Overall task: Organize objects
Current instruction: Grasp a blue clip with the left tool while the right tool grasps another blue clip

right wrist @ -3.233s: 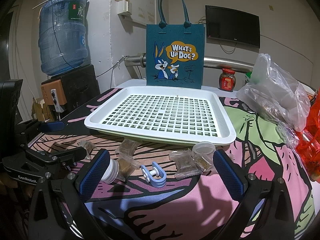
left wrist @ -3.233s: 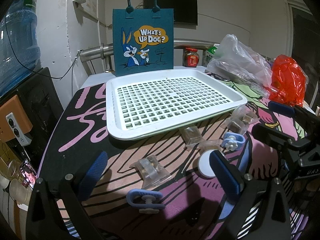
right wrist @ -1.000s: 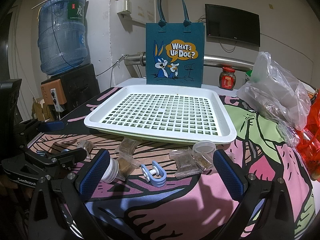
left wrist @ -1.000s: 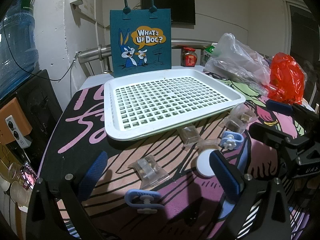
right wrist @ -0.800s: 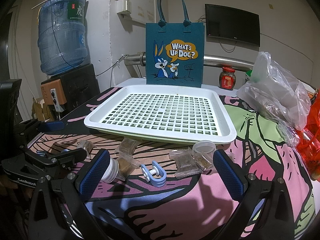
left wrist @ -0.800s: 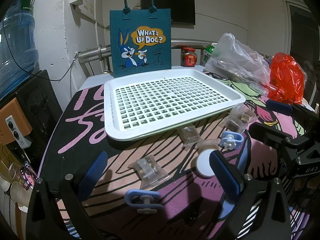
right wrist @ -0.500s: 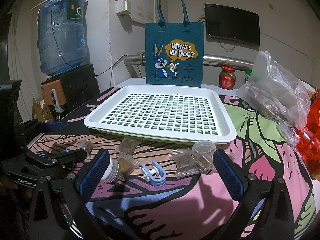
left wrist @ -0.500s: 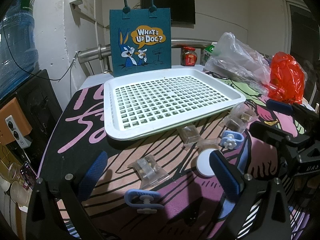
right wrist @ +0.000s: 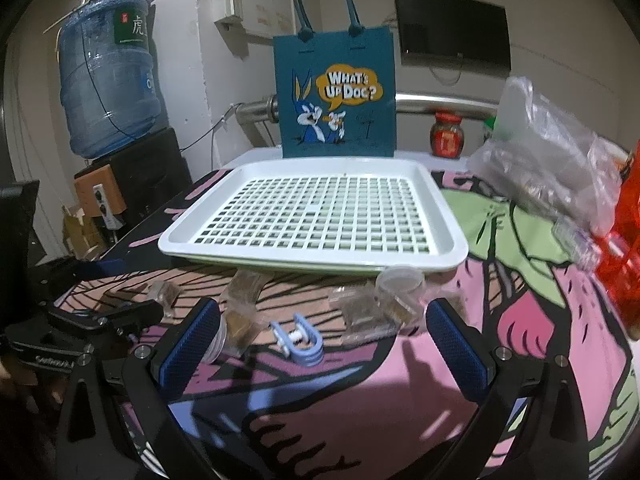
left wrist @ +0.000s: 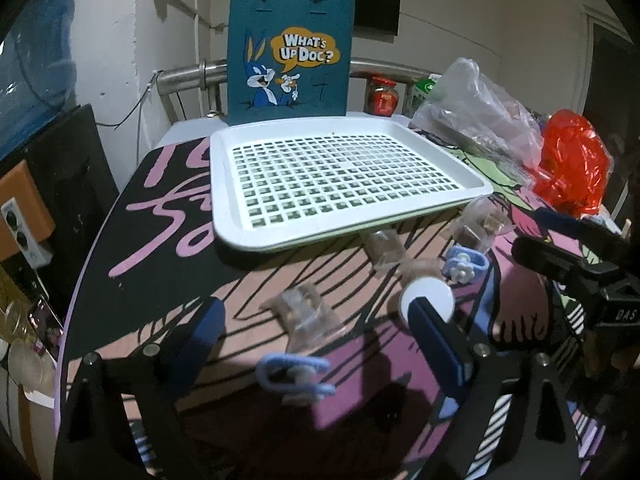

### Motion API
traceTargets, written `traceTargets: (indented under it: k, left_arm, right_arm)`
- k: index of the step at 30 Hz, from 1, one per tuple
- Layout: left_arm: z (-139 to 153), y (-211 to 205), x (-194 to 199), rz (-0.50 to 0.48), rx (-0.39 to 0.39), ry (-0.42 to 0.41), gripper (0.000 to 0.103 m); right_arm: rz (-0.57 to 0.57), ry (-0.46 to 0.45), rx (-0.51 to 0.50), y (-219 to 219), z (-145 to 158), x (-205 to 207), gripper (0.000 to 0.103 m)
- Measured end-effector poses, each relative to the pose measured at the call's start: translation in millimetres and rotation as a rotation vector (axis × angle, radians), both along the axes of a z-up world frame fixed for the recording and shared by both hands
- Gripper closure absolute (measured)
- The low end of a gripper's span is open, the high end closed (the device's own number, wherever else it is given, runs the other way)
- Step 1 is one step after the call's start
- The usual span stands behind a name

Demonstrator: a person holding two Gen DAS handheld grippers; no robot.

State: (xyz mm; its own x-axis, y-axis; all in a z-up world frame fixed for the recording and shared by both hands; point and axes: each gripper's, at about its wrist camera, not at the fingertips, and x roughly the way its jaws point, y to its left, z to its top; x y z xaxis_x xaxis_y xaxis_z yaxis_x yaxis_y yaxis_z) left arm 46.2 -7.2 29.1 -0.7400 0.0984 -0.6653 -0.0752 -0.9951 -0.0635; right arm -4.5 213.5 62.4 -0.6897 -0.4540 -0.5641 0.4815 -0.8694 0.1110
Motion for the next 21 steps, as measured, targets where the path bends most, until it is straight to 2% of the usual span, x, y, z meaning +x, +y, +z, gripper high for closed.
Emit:
traceTargets:
  k: [8,17,21]
  left_arm:
    - [-4.2,-11.5,19.4,-0.015,0.013,-0.051,0.009]
    - [-14.2,-9.7,23.1,-0.024,0.012,-0.094,0.009]
    - [-17.8,-10.6,19.4,-0.02,0.02,-0.112,0.016]
  right_arm:
    - [0.071,-0.054,0.005,7.3,-2.5,18.5,0.0]
    - [0.108,-0.112,0.009,10.2,-10.8,27.3,0.0]
    - [0.142,-0.129,0.005,4.4,-12.8,20.8,0.0]
